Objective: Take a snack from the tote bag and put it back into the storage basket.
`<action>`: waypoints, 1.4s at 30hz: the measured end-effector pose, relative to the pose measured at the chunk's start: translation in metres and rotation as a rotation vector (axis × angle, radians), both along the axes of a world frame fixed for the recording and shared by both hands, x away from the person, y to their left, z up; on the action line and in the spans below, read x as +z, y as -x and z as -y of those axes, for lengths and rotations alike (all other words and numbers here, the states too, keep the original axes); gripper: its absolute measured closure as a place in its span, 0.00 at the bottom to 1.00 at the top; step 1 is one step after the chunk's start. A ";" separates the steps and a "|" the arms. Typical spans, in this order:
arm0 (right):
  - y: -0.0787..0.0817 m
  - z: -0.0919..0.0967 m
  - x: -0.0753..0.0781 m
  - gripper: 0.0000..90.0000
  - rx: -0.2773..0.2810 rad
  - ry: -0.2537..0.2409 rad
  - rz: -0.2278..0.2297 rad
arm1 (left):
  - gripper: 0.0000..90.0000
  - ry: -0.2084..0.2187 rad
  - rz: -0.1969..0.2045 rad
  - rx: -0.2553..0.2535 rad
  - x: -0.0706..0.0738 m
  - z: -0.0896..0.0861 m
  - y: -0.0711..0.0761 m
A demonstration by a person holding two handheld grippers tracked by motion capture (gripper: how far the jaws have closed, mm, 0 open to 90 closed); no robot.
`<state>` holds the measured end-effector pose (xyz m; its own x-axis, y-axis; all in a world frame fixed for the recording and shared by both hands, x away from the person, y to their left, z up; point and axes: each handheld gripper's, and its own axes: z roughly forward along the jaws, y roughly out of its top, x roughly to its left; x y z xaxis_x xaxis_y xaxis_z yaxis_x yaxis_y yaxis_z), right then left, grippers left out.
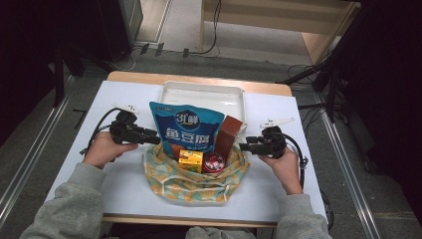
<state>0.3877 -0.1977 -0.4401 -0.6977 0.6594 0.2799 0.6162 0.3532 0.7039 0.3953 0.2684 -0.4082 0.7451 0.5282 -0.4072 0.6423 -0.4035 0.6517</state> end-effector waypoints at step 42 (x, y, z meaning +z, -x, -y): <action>0.001 0.005 -0.004 0.56 -0.023 0.019 -0.019 | 0.57 0.033 0.076 -0.091 0.050 0.026 0.011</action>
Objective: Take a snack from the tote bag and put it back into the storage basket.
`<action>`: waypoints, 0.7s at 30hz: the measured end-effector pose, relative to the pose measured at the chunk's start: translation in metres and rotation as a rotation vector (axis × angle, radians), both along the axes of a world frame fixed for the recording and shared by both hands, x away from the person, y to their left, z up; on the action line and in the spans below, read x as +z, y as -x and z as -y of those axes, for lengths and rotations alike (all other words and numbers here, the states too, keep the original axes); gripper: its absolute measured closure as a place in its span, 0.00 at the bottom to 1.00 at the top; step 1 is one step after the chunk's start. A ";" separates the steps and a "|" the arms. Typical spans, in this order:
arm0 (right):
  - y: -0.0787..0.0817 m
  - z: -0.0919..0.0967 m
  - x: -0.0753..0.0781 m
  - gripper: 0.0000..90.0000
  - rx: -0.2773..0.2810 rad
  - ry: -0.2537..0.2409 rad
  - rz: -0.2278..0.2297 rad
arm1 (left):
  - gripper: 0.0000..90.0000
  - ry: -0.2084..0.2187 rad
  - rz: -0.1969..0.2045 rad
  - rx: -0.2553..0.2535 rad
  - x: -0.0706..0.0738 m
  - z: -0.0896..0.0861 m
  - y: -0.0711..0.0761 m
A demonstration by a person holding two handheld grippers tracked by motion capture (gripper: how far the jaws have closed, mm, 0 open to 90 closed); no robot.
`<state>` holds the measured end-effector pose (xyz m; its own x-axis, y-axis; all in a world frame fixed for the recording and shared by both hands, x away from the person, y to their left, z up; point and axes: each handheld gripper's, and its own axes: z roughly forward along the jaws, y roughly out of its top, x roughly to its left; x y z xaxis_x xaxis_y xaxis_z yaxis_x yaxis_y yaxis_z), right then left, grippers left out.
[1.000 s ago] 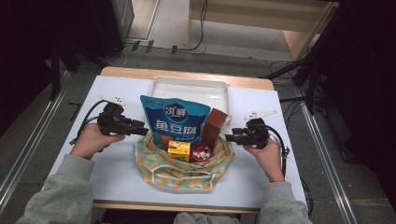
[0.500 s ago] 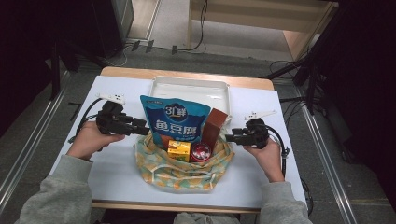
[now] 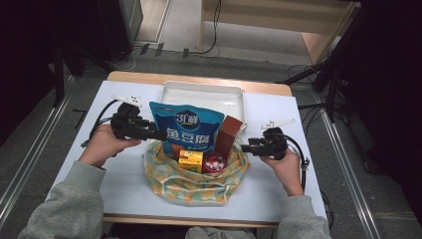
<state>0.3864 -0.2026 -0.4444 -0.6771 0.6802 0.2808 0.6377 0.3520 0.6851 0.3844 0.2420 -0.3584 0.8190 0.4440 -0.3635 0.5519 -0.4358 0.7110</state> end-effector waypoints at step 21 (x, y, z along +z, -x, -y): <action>0.004 0.002 -0.001 0.56 -0.009 0.002 0.000 | 0.63 0.051 0.036 -0.032 0.006 0.017 -0.007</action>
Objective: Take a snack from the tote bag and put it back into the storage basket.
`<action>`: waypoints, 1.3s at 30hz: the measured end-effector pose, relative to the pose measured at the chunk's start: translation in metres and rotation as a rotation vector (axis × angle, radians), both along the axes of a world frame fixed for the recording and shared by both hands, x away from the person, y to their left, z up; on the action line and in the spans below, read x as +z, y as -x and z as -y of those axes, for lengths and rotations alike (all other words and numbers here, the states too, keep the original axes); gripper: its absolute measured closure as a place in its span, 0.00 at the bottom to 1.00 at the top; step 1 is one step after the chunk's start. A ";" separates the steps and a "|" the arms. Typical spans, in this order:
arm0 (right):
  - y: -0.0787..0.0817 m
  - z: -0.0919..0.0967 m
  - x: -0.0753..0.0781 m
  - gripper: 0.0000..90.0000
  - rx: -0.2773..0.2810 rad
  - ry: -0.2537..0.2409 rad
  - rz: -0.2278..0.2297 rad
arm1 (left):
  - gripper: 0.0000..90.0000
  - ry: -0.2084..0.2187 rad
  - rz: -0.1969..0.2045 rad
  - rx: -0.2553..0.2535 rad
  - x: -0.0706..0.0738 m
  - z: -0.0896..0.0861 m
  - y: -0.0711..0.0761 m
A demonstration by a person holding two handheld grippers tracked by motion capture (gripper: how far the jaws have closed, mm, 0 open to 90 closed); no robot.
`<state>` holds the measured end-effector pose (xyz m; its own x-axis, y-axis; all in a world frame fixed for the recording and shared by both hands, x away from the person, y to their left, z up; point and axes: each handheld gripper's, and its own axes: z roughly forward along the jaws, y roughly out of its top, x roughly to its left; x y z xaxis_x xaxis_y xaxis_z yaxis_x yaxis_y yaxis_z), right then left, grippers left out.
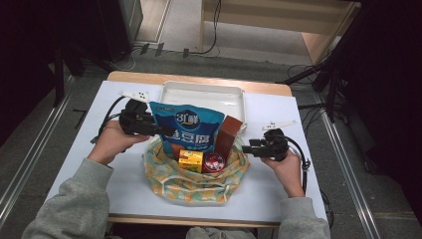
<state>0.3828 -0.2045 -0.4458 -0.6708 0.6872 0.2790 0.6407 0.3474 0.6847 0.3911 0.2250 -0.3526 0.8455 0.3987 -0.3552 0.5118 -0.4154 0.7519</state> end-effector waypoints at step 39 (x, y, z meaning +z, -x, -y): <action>0.000 0.000 0.001 0.58 0.022 -0.009 0.015 | 1.00 0.058 -0.066 0.036 0.015 0.009 -0.008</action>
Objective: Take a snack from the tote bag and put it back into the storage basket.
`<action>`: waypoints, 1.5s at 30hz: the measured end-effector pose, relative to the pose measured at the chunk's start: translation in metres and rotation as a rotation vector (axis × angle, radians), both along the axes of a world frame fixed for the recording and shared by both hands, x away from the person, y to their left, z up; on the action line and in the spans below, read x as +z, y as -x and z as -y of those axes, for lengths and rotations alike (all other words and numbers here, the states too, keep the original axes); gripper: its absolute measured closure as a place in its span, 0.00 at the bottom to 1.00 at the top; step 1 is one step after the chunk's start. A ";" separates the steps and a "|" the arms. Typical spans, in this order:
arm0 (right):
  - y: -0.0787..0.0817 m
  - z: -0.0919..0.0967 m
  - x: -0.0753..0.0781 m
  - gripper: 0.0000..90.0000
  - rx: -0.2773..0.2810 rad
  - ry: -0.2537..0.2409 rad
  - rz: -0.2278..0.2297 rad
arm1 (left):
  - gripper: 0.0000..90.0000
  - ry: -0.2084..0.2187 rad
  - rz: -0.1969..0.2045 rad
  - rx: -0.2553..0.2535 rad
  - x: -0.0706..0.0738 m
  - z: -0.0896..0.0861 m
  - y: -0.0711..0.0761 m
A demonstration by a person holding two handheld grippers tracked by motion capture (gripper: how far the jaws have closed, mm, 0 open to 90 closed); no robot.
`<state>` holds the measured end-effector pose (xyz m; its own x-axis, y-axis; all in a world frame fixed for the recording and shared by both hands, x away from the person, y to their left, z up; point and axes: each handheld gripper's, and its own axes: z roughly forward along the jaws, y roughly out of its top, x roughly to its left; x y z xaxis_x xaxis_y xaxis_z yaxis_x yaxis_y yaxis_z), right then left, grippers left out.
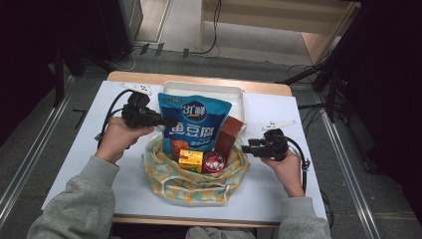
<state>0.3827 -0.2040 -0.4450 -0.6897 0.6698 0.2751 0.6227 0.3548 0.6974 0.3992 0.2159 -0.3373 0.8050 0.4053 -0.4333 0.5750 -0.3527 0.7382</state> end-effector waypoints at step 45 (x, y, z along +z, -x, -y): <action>-0.006 -0.007 0.001 0.59 0.011 -0.010 0.015 | 1.00 -0.011 0.152 0.178 0.111 -0.042 -0.019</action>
